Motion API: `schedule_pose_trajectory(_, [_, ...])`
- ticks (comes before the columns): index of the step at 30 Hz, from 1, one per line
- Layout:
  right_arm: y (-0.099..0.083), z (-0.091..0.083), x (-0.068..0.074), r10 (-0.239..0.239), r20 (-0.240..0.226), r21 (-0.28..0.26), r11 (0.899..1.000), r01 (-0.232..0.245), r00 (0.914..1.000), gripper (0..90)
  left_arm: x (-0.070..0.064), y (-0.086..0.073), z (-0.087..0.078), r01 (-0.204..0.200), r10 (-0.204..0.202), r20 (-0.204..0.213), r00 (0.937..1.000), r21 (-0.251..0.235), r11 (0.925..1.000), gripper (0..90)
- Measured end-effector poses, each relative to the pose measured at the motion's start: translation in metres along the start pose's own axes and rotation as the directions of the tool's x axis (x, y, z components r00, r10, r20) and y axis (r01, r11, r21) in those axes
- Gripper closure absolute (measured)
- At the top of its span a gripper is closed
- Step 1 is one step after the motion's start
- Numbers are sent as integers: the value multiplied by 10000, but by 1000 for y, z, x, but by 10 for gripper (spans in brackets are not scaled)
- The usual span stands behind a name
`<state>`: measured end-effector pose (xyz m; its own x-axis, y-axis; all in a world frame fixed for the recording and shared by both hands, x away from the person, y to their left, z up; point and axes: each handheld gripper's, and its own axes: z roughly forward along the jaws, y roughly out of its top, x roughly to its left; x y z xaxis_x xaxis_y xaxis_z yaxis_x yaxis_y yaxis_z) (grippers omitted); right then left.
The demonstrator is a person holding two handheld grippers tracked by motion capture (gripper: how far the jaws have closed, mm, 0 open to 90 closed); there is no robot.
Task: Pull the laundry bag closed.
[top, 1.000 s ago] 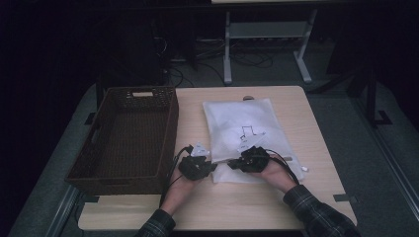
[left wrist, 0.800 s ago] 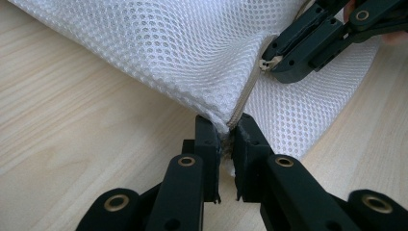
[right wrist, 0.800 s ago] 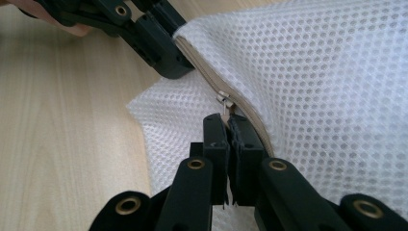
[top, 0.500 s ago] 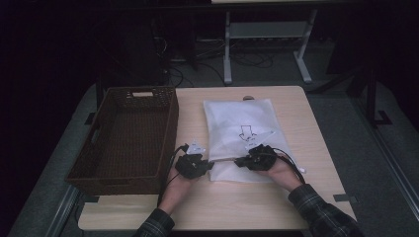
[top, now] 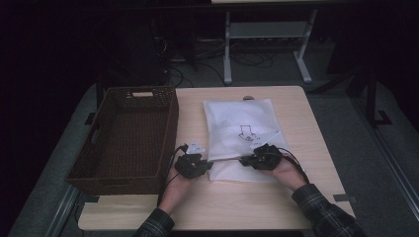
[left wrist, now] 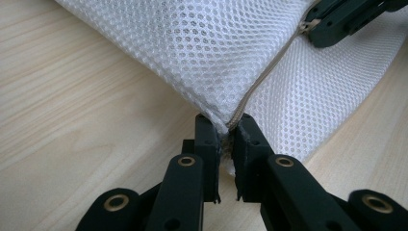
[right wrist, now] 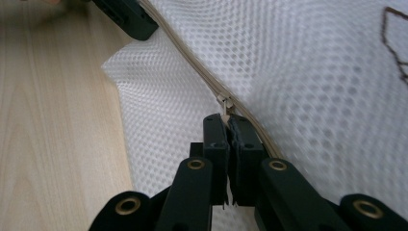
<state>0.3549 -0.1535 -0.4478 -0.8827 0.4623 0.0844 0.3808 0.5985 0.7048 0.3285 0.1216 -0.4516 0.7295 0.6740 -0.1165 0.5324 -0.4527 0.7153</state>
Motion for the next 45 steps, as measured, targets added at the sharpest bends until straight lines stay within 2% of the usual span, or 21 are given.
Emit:
schedule_pose_trajectory(11, [-4, -6, -5, 45, -80, -25, 10000, -45, 10000, 865, 1, -1, 0, 70, -70, -5, 10000, -5, 10000, 815])
schedule_pose_trajectory(41, [-26, -32, -20, 594, 296, -97, 9982, -591, 9978, 865, 1, -1, -1, 168, -168, 3, 9999, -52, 9998, 814])
schedule_pose_trajectory(45, [-28, -34, -21, 549, 343, -92, 9985, -546, 9979, 865, 1, 0, -1, 151, -151, -1, 9999, -49, 9999, 814])
